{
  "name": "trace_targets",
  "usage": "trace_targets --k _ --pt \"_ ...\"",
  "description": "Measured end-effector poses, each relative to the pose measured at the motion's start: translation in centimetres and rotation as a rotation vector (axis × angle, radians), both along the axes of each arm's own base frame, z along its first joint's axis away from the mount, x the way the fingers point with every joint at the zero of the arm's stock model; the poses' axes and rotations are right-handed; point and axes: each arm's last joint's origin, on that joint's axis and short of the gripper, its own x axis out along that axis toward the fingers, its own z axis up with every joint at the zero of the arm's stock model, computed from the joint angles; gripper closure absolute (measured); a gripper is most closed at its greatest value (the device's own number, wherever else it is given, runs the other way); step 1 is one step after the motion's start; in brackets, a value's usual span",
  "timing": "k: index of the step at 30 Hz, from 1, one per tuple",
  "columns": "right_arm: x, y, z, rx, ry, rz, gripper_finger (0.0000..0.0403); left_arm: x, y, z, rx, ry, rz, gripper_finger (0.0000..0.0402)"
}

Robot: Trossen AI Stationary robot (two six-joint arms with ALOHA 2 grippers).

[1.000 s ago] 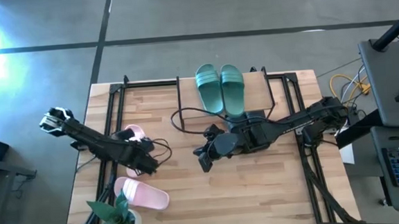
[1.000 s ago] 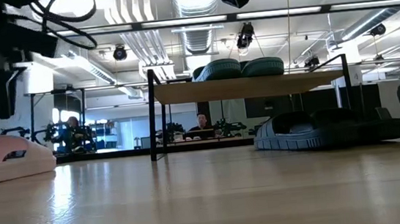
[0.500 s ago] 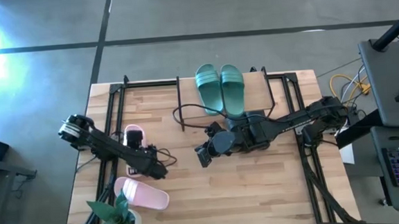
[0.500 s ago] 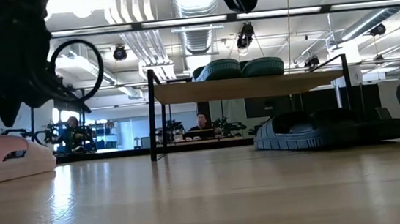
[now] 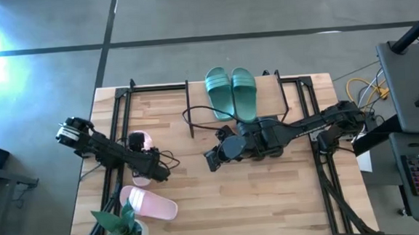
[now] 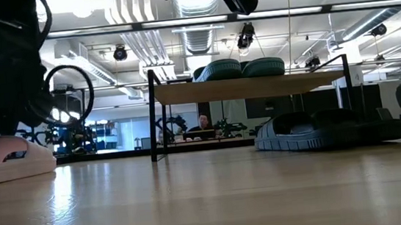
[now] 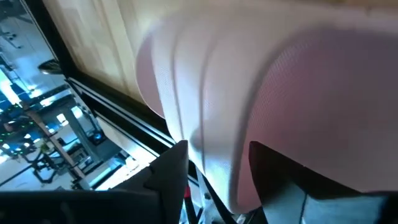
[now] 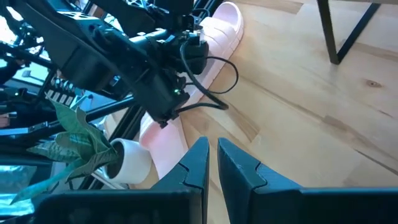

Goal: Pick and place slides into the shelf
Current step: Put the top pink slides under the shelf

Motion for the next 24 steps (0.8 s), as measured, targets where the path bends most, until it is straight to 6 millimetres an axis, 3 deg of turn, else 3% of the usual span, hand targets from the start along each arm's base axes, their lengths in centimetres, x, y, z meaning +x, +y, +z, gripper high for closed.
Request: trace_targets --k 12,19,24 --pt "0.0 -0.1 0.0 -0.004 -0.003 -0.020 0.0376 1.2 1.8 0.1 0.030 -0.043 0.048 0.0391" --pt "0.0 -0.1 0.0 -0.008 -0.002 -0.017 0.0376 2.6 2.1 1.2 -0.014 -0.094 0.084 0.0400" --pt "0.0 -0.1 0.0 -0.009 -0.002 -0.016 0.0376 4.9 1.0 4.7 -0.111 -0.248 0.097 0.0401"
